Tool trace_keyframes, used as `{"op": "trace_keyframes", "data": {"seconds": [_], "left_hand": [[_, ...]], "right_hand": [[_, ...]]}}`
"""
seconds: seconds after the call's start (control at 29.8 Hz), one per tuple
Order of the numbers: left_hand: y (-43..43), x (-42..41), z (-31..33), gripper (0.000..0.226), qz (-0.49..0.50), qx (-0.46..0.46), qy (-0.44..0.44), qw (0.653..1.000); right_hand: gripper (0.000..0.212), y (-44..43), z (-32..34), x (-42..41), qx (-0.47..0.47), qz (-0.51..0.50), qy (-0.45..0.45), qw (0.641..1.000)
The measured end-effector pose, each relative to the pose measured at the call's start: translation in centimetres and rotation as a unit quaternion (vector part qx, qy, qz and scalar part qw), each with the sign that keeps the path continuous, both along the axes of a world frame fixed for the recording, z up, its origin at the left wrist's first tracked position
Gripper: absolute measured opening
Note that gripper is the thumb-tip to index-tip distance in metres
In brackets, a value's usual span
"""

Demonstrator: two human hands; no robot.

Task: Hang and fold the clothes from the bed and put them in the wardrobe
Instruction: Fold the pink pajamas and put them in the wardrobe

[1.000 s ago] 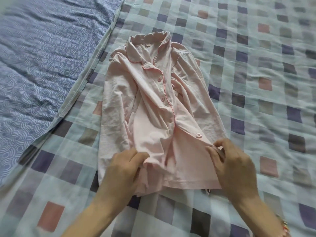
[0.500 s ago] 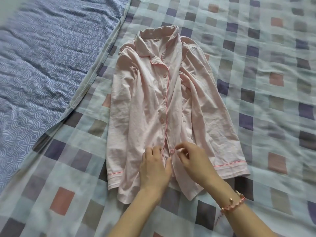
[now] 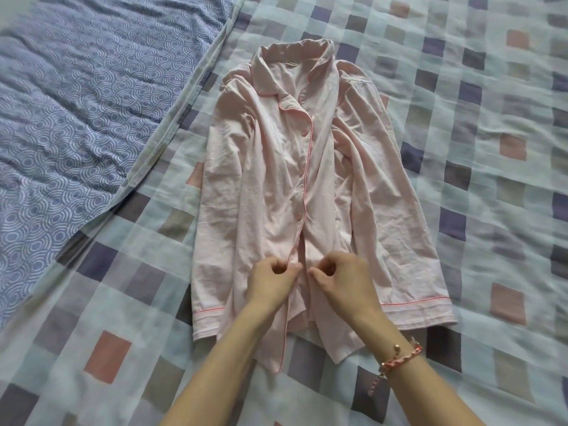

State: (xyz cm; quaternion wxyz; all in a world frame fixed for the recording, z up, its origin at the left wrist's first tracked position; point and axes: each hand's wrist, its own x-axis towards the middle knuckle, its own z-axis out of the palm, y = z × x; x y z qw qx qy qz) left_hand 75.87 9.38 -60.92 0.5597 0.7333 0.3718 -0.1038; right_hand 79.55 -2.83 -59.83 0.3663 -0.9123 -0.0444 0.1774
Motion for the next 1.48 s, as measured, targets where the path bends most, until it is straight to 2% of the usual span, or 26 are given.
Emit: {"op": "trace_keyframes", "data": {"seconds": [0.1, 0.17, 0.24, 0.5, 0.71, 0.81, 0.87, 0.97, 1.18, 1.31, 1.41, 1.48], "left_hand": [[-0.2, -0.8, 0.0, 0.018, 0.08, -0.188, 0.019, 0.979], [-0.5, -1.3, 0.0, 0.023, 0.096, -0.234, 0.035, 0.967], [-1.0, -1.5, 0.1, 0.024, 0.1, -0.229, 0.023, 0.968], [-3.0, -2.3, 0.7, 0.019, 0.084, -0.111, -0.077, 0.987], [-3.7, -2.5, 0.4, 0.016, 0.113, -0.121, -0.074, 0.983], [-3.0, -2.0, 0.5, 0.029, 0.13, -0.216, -0.053, 0.966], [-2.4, -1.8, 1.0, 0.021, 0.118, -0.316, -0.044, 0.94], [-1.7, -1.6, 1.6, 0.01, 0.059, -0.35, -0.039, 0.934], [-1.7, -0.9, 1.8, 0.009, -0.011, -0.23, -0.029, 0.973], [-1.7, -0.6, 1.4, 0.016, -0.061, -0.092, -0.054, 0.992], [-2.0, -0.8, 1.1, 0.023, -0.083, 0.04, -0.098, 0.991], [-2.3, -1.0, 1.2, 0.03, -0.094, 0.088, -0.119, 0.985]], "right_hand": [[0.01, 0.1, 0.6, -0.2, 0.134, -0.107, 0.111, 0.979], [0.009, -0.1, 0.6, -0.5, 0.141, -0.103, 0.11, 0.979], [0.009, -0.4, 0.6, -0.8, 0.132, -0.086, 0.085, 0.984], [0.013, -1.2, 0.6, -1.5, 0.149, -0.066, 0.044, 0.986], [0.01, -1.3, 0.3, -1.8, 0.165, -0.084, 0.049, 0.981], [0.014, -1.5, 0.1, -1.6, 0.209, -0.115, 0.09, 0.967], [0.017, -1.6, 0.4, -1.4, 0.259, -0.134, 0.129, 0.948], [0.019, -1.8, 0.7, -1.4, 0.295, -0.144, 0.154, 0.932], [0.024, -1.8, 0.6, -1.5, 0.286, -0.119, 0.164, 0.936], [0.025, -1.6, 0.6, -2.0, 0.29, -0.132, 0.16, 0.934], [0.012, -0.7, 0.9, -2.5, 0.253, -0.153, 0.129, 0.946], [0.007, 0.0, 0.7, -2.6, 0.209, -0.198, 0.091, 0.953]]}}
